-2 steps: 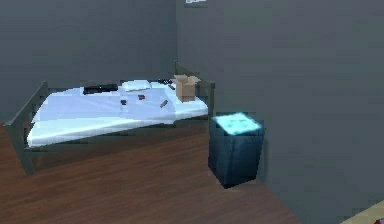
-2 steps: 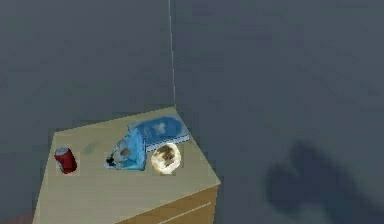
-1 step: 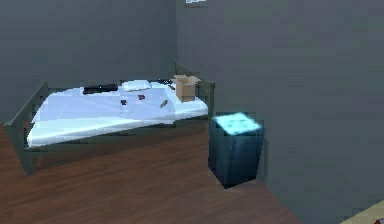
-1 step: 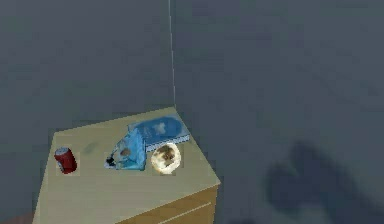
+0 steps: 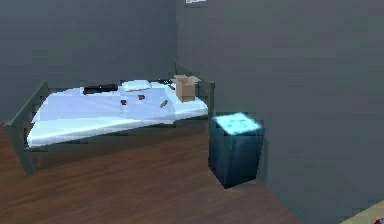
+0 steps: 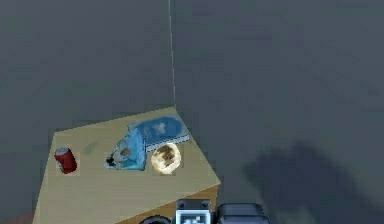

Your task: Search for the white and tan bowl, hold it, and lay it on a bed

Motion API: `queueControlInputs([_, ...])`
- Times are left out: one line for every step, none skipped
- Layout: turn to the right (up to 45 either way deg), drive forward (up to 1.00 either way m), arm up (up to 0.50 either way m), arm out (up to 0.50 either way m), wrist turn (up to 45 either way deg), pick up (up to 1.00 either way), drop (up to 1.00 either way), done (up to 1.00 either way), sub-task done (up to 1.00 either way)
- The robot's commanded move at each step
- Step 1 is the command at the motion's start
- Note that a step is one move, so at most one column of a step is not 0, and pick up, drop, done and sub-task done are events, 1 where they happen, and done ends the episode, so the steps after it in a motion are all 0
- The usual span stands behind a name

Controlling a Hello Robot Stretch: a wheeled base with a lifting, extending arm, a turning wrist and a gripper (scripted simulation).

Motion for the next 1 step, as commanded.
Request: queueControlInputs([0.0,0.0,0.0,0.3,0.0,0.0,0.0,0.0,0.0])
